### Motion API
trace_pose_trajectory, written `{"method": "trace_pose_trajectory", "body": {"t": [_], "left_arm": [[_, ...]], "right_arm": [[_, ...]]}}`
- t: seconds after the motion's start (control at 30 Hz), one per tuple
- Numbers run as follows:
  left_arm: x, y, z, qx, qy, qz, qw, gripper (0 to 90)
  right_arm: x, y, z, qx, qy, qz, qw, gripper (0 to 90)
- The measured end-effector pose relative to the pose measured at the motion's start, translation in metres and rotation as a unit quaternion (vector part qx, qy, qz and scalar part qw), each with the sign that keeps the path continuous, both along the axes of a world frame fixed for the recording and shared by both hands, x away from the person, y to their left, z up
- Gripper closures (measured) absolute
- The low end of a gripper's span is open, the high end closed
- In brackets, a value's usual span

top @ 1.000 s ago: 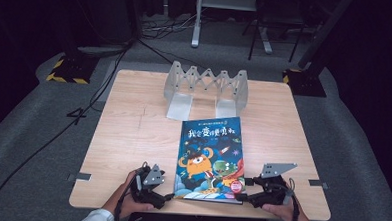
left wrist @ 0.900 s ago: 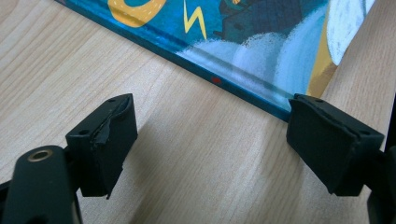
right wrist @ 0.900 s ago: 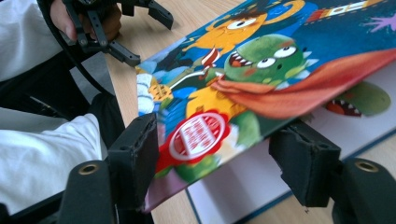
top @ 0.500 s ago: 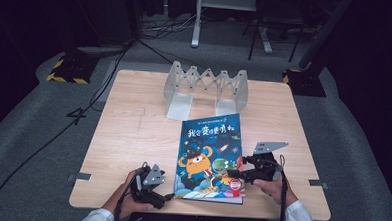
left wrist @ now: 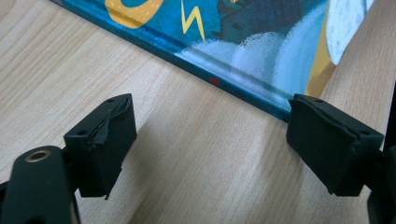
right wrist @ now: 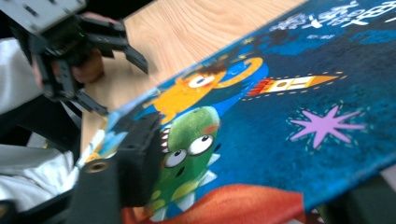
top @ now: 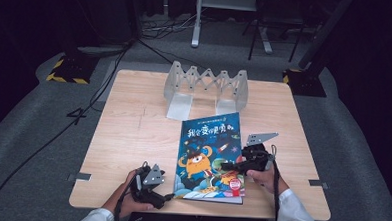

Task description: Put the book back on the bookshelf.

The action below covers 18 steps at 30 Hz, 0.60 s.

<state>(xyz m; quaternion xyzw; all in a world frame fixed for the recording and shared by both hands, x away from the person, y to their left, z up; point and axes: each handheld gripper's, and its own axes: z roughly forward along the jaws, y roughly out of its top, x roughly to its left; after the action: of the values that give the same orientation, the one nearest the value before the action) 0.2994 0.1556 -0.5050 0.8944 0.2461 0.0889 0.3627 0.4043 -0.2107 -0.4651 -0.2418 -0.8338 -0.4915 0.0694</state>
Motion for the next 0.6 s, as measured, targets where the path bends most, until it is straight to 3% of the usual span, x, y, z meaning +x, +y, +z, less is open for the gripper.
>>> {"method": "trace_pose_trajectory", "body": {"t": [0.33,0.6], "left_arm": [[0.0,0.0,0.0,0.0,0.0,0.0,1.0,16.3],[0.001,0.0,0.001,0.006,0.003,-0.007,1.0,16.3]], "right_arm": [[-0.01,-0.001,0.003,0.016,-0.036,0.006,0.9992,43.6],[-0.03,-0.005,0.007,0.021,-0.094,-0.003,0.9954,43.6]]}}
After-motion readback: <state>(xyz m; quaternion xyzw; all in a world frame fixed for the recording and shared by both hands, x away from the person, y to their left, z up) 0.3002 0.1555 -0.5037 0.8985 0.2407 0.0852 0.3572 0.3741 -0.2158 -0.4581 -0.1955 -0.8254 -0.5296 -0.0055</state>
